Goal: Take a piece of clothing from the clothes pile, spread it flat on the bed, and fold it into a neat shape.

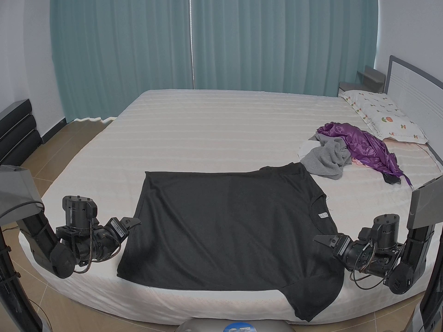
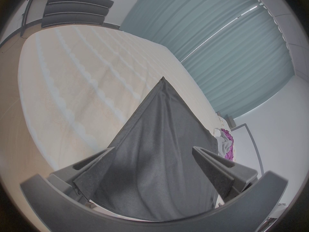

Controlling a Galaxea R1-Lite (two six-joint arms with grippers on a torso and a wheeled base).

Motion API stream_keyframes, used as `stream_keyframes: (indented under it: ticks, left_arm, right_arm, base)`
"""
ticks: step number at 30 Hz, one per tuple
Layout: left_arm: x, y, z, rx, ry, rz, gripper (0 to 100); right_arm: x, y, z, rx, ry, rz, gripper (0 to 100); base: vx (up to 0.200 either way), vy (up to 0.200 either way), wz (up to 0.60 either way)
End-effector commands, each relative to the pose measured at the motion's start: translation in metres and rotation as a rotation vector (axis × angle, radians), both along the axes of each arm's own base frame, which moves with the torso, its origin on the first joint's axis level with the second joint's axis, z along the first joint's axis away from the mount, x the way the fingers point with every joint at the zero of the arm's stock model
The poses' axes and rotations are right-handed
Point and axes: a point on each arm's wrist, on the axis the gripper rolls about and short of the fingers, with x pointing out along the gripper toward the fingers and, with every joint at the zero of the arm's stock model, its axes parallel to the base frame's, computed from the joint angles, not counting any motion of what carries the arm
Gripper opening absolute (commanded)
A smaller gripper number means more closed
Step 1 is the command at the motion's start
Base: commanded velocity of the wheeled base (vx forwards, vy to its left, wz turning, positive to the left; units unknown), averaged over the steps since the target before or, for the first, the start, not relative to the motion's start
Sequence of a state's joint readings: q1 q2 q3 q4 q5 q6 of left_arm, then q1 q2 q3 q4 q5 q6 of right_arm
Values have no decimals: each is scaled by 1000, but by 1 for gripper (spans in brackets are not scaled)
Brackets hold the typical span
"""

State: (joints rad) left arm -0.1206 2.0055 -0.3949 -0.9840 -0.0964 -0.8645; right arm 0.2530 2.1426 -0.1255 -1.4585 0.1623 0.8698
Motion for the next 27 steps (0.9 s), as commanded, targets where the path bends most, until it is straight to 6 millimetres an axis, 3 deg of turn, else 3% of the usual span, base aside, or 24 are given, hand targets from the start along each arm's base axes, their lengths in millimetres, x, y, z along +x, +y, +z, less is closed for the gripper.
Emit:
stream_keyframes:
  ticks: [1,4,19,27]
  left_arm:
    - [2,0,0,-19,-9,14,100]
    - [3,-1,3,-47,-30,29,100]
    - [2,-6,5,-48,-42,19,100]
    - [-6,-5,11,-43,-57,16,100]
  right_arm:
    - [0,0,-1,-1,3,2,100]
    - [0,0,-2,-1,6,3,100]
    - [0,0,-1,0,3,2,100]
    - [1,0,-2,1,7,-1,100]
  base:
    - [0,0,0]
    - [0,0,0]
    - [0,-200,0]
    - [0,0,0]
